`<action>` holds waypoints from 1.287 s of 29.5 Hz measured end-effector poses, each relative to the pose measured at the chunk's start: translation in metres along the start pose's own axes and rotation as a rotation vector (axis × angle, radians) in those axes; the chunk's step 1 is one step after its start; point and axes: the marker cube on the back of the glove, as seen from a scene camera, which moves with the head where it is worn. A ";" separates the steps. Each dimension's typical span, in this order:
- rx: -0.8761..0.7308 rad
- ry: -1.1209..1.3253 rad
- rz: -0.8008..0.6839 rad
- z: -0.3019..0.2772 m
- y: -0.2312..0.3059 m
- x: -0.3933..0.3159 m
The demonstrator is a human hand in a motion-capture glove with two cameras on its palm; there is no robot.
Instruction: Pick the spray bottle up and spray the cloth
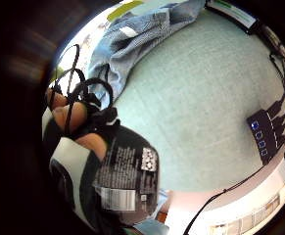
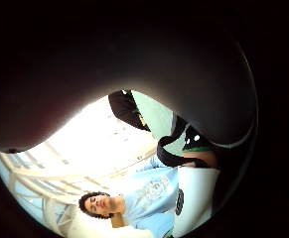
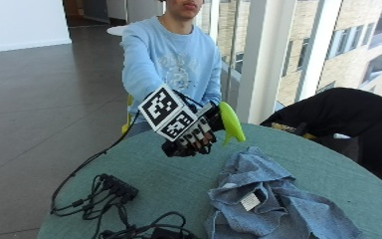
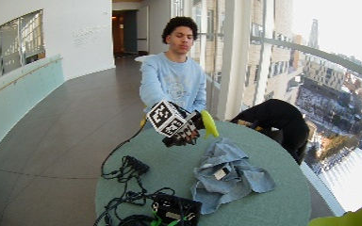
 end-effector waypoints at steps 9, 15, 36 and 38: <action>0.002 -0.005 -0.010 0.004 -0.001 -0.003; 0.017 -0.031 -0.074 0.014 -0.001 -0.013; 0.157 -0.237 -0.596 0.126 0.014 -0.134; 0.160 -0.253 -0.629 0.141 0.014 -0.144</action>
